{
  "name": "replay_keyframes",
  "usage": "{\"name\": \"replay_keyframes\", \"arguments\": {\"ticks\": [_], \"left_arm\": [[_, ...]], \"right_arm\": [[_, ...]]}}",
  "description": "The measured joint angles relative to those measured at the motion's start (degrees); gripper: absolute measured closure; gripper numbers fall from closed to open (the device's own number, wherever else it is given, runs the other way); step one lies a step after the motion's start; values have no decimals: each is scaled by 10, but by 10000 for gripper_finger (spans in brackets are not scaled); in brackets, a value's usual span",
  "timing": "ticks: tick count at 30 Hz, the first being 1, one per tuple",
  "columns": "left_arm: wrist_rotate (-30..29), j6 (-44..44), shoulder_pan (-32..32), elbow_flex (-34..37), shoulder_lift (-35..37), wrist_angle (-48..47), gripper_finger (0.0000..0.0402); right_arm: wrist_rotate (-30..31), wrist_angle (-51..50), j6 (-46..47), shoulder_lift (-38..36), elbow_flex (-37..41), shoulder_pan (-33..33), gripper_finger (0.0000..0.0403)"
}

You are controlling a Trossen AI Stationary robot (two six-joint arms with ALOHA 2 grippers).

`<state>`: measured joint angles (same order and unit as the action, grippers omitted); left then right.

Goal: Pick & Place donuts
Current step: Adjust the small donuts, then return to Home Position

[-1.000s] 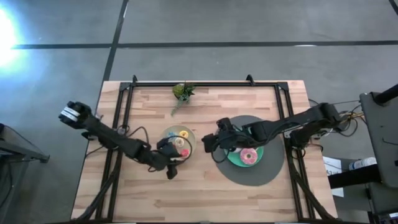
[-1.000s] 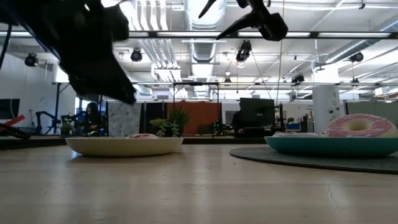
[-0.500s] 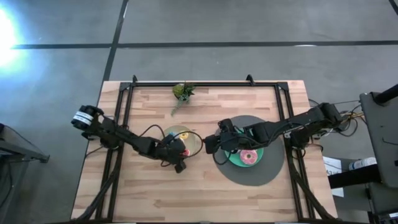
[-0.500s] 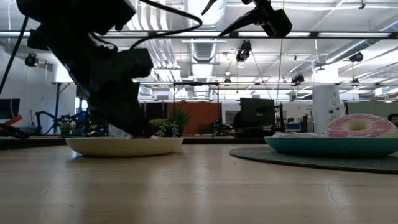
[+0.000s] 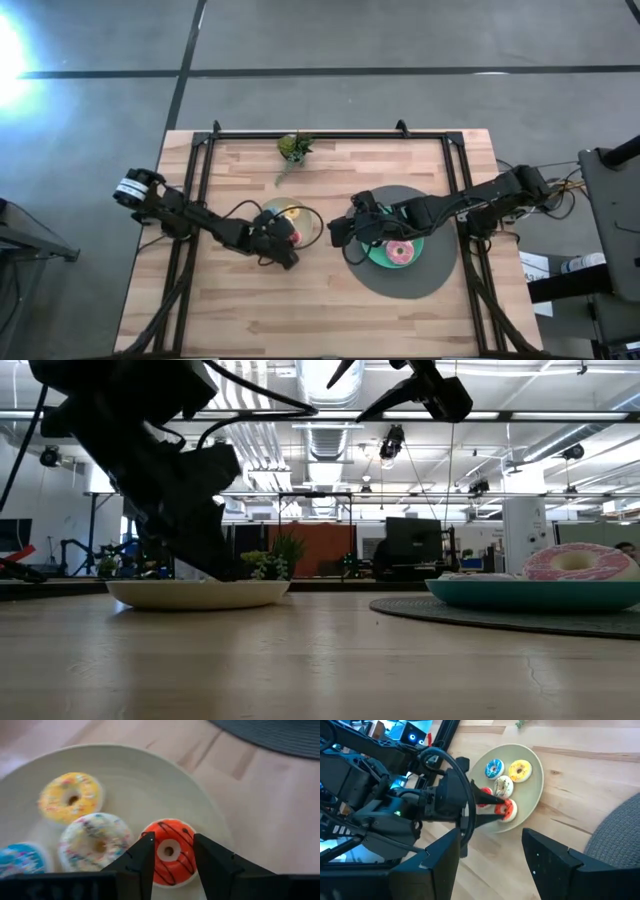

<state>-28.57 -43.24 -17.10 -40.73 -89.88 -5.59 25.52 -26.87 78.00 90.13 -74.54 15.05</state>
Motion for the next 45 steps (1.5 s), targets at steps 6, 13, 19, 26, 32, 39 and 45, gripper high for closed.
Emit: {"name": "replay_keyframes", "arguments": {"ticks": [6, 13, 19, 26, 32, 39, 45], "left_arm": [[-20, -33, 0, 0, 4, -54, 292], [-17, -24, -19, 0, 98, -55, 292], [81, 17, -31, 1, 224, -43, 292], [264, 55, -30, 55, 290, 215, 292], [245, -19, -5, 158, 244, 444, 292], [218, -173, 56, 236, 213, 526, 292], [277, -174, 41, 249, 244, 582, 292]], "right_arm": [[1, -4, 0, 0, 0, 0, 197], [2, -9, -10, 0, 0, 0, 197], [1, -6, -57, -7, 0, 5, 197], [-11, 17, -210, -52, 5, 32, 197], [-29, 48, -199, -80, 83, 33, 197], [-1, 86, -184, -163, 200, 33, 197], [-48, 58, -211, -260, 217, 33, 197]]}}
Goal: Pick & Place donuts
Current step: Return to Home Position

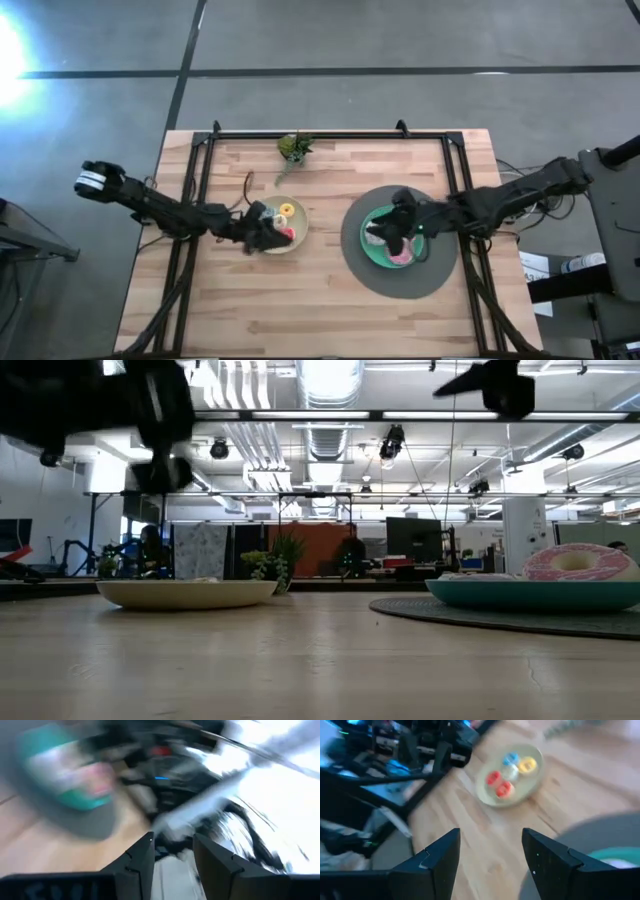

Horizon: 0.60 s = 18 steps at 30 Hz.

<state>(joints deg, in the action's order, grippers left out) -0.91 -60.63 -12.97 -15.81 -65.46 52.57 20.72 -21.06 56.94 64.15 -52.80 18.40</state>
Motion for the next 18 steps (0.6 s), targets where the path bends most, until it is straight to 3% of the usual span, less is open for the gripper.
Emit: {"name": "replay_keyframes", "arguments": {"ticks": [3, 10, 15, 18], "left_arm": [[46, 85, -5, -29, 21, 43, 292], [75, 159, 46, -64, 89, -41, 292], [183, 177, 117, -53, 139, -51, 292], [217, 179, 148, -41, 165, -57, 292]], "right_arm": [[0, 15, -73, -38, 0, 13, 197], [20, 44, -180, -129, 23, 4, 197], [15, 124, -205, -224, 116, -6, 197], [12, 222, -211, -265, 193, -6, 197]]}}
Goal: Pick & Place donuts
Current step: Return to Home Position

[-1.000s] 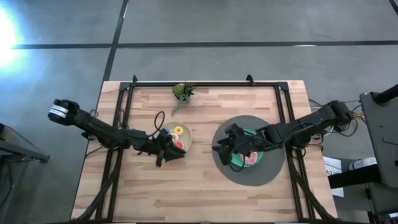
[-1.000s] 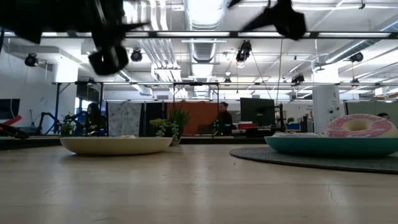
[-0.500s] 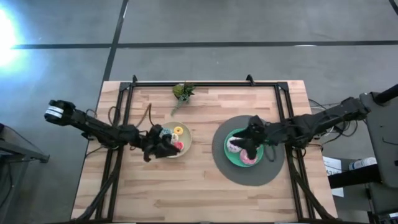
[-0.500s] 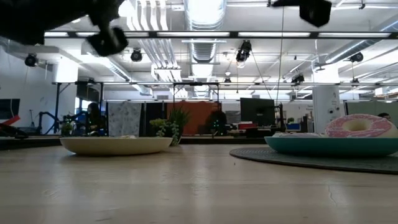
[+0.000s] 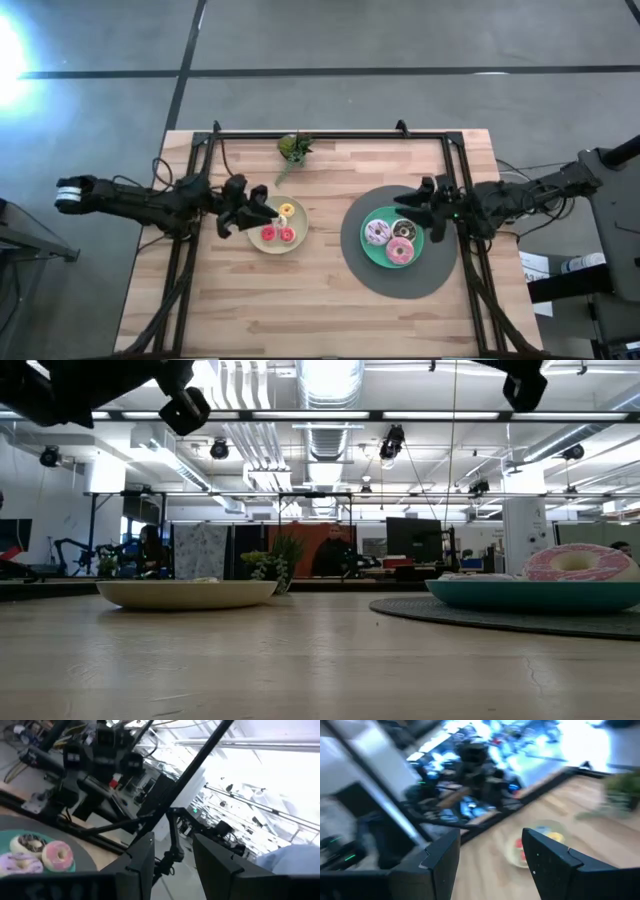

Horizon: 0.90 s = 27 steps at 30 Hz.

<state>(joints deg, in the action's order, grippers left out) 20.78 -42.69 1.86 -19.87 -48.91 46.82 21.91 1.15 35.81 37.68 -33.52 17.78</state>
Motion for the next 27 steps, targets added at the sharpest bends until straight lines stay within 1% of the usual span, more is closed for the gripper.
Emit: {"name": "replay_keyframes", "arguments": {"ticks": [3, 6, 8, 10, 15, 21, 24, 27], "left_arm": [[11, 17, 17, 14, 29, -19, 292], [8, 35, 22, 26, 63, -73, 292], [8, 41, 22, 42, 89, -118, 292], [8, 44, 22, 59, 113, -131, 292], [9, 51, 22, 118, 179, -129, 292], [11, 23, 22, 193, 255, -113, 292], [10, 41, 22, 191, 283, -156, 292], [2, 66, 23, 193, 294, -158, 292]], "right_arm": [[-38, 112, -28, -25, 71, 1, 197], [-39, 174, -46, -45, 120, 0, 197], [-38, 179, -59, -57, 142, 0, 197], [-40, 179, -67, -69, 159, 1, 197], [-38, 180, -69, -91, 193, 1, 197], [-38, 211, -66, -118, 234, 1, 197], [-38, 223, -74, -131, 252, 0, 197], [-38, 223, -87, -142, 269, 0, 197]]}}
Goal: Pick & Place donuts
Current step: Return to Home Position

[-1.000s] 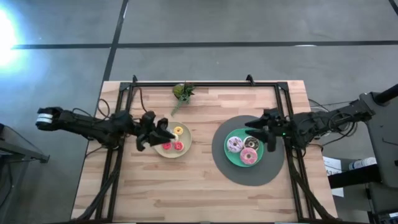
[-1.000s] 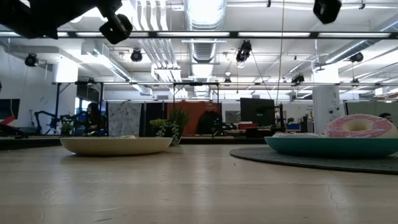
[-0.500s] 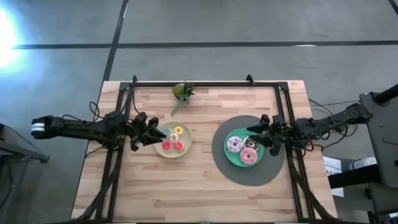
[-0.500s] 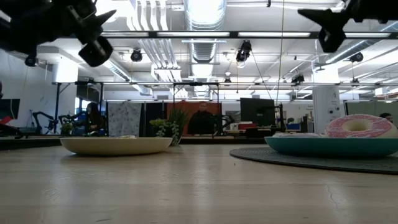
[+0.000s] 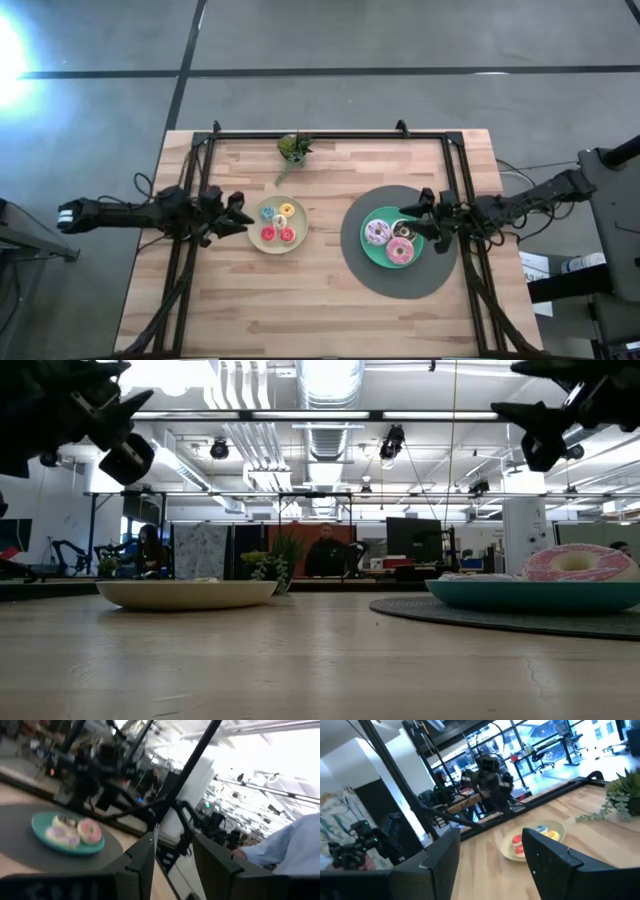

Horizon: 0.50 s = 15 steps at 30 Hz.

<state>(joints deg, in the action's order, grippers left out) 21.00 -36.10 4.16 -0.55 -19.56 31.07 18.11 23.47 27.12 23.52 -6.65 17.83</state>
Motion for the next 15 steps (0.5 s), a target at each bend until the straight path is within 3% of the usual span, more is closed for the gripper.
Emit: {"name": "replay_keyframes", "arguments": {"ticks": [7, 15], "left_arm": [[-20, -8, 2, 0, 3, -21, 292], [-19, -18, 2, 0, 3, -23, 292]], "right_arm": [[57, -4, -7, -10, 47, 0, 197], [59, -88, -8, -1, 61, 0, 197]]}}
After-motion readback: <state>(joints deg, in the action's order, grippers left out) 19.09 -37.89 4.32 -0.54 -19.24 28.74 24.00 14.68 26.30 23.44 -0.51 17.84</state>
